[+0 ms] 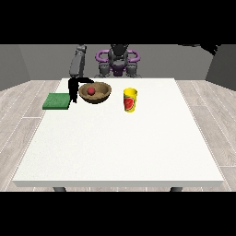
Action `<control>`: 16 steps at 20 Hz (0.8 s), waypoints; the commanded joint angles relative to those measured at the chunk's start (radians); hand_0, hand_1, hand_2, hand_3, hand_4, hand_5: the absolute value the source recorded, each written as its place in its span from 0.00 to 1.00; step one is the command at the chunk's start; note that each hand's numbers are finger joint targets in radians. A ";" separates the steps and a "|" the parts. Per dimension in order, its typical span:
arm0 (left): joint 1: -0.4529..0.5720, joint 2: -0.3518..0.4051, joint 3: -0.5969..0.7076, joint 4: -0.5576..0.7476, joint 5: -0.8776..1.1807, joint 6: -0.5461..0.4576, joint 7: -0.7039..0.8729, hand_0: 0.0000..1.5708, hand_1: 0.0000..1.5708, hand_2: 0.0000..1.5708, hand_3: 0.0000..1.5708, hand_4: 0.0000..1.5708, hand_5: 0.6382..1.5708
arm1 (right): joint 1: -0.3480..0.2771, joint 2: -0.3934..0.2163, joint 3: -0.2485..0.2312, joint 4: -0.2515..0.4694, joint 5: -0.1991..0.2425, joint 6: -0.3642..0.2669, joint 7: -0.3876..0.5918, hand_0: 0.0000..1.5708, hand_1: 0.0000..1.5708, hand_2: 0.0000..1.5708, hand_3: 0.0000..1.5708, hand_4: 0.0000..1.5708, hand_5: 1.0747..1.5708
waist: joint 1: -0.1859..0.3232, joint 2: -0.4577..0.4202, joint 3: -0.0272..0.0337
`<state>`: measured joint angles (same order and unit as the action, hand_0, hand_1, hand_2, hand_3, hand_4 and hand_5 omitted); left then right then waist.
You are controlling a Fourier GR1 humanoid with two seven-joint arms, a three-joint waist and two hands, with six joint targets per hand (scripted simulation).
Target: Pick the cup and pour the ball into the bowl, then pick the bowl and place it on the pad
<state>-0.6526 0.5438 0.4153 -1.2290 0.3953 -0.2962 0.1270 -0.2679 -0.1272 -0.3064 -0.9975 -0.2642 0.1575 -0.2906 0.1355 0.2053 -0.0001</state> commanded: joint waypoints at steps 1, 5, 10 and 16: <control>-0.034 0.067 0.045 -0.009 0.066 -0.023 0.060 0.00 0.00 0.00 0.00 0.17 0.93 | -0.028 0.023 0.006 0.148 0.033 0.002 -0.119 0.00 0.00 0.00 0.00 0.00 1.00 | 0.012 0.020 0.0013; 0.021 0.082 0.060 -0.017 0.088 -0.054 0.040 0.00 0.00 0.00 0.00 0.16 0.92 | -0.054 0.001 0.008 0.245 0.051 0.012 -0.171 0.00 0.00 0.00 0.00 0.00 1.00 | 0.007 0.011 0.0010; 0.039 0.124 0.093 0.043 0.085 -0.098 -0.024 0.00 0.00 0.00 0.00 0.15 0.93 | -0.123 0.063 0.001 0.240 -0.005 -0.022 -0.090 0.00 0.00 0.00 0.00 0.10 0.97 | 0.001 0.031 0.0001; -0.005 0.126 0.090 0.006 0.100 -0.061 0.012 0.00 0.00 0.00 0.00 0.23 0.96 | -0.064 0.007 -0.009 0.280 0.066 -0.153 -0.064 1.00 1.00 1.00 1.00 0.69 0.75 | 0.032 0.081 0.0005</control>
<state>-0.6500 0.6651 0.5034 -1.2076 0.4915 -0.3649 0.1346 -0.3485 -0.1134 -0.3217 -0.8195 -0.2297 0.0654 -0.4505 0.1402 0.2353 -0.0334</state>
